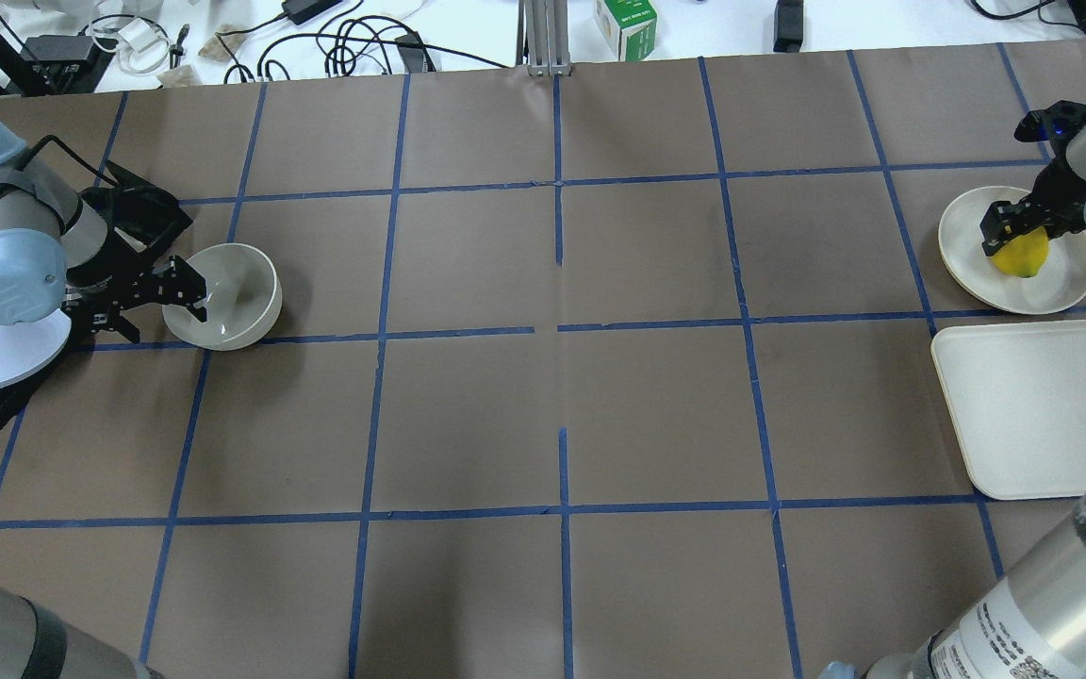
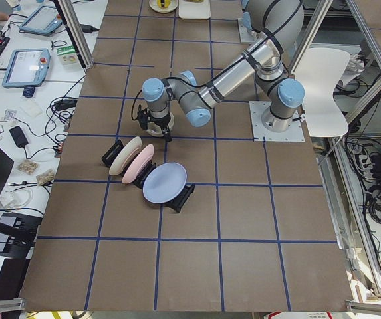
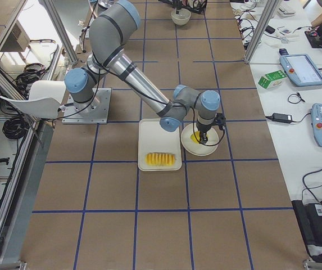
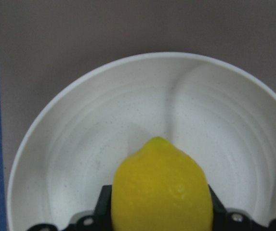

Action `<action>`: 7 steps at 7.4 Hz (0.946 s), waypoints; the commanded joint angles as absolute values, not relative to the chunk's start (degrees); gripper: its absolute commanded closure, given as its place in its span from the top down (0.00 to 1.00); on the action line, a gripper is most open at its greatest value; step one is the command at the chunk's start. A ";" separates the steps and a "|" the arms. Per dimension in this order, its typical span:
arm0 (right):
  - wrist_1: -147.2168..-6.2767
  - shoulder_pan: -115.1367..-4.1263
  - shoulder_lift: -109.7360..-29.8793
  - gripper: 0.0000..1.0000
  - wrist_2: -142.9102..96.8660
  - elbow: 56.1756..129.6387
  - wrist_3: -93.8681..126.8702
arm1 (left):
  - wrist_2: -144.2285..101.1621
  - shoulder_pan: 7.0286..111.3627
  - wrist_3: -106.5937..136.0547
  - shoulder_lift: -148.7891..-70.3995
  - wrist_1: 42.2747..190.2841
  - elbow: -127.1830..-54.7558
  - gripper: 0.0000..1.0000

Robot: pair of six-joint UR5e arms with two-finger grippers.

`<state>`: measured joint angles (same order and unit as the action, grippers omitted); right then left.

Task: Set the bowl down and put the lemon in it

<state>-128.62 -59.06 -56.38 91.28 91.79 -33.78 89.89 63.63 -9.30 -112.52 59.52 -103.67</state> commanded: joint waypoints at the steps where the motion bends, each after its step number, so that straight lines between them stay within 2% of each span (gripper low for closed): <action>1: -128.32 -58.98 -56.86 0.11 91.93 91.67 -34.01 | 90.00 63.63 -9.32 -113.20 59.15 -103.45 0.16; 2: -126.75 -59.06 -57.65 0.11 91.41 91.67 -34.01 | 89.91 63.63 -9.23 -113.29 59.15 -103.36 0.00; 4: -125.08 -58.97 -59.40 0.11 91.32 91.58 -34.01 | 89.91 63.98 -9.49 -112.42 59.15 -103.36 0.00; 7: -109.04 -59.06 -73.86 0.12 91.23 90.54 -33.93 | 87.13 66.26 -9.23 -109.61 60.90 -100.73 0.00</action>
<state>-116.22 -59.05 -67.24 91.17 91.25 -34.00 89.24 65.01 -9.43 -111.06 60.13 -101.55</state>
